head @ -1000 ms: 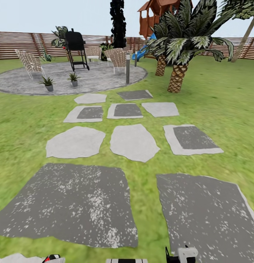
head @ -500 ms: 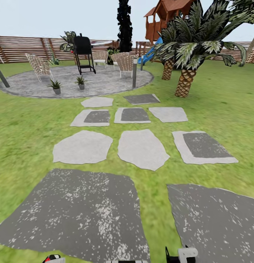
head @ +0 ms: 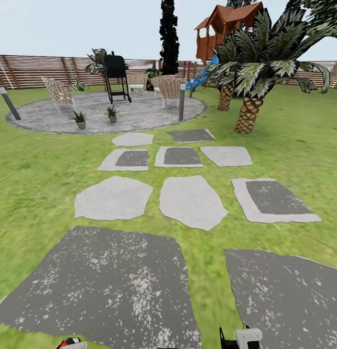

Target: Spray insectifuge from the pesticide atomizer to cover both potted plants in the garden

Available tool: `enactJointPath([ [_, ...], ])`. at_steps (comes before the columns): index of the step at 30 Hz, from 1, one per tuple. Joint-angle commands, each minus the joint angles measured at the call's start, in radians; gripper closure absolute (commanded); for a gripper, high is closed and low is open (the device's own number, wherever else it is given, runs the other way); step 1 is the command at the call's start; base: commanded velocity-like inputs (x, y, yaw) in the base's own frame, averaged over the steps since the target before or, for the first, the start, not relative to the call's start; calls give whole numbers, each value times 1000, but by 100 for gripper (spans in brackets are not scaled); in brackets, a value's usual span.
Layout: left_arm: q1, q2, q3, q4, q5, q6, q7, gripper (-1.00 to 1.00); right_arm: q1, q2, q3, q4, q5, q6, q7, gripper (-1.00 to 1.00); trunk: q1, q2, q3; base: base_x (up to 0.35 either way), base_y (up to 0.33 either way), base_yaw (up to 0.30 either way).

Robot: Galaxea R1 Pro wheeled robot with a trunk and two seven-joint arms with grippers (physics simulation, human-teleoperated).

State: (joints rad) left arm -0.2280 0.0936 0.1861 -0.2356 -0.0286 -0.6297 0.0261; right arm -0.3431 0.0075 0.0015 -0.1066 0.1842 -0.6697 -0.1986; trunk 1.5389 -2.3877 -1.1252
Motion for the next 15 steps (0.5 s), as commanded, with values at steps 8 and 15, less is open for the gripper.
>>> enactJointPath([
  [8, -1, 0, 0, 1, -4, 0, 3, 100, 0, 0, 0, 1, 11, -1, -10, -100, 0, 0, 11, 0, 0, 114],
  [15, -1, 0, 1, 1, -3, 0, 3, 100, 0, 2, 1, 1, 11, -1, -11, -100, 0, 0, 20, 0, 0, 191],
])
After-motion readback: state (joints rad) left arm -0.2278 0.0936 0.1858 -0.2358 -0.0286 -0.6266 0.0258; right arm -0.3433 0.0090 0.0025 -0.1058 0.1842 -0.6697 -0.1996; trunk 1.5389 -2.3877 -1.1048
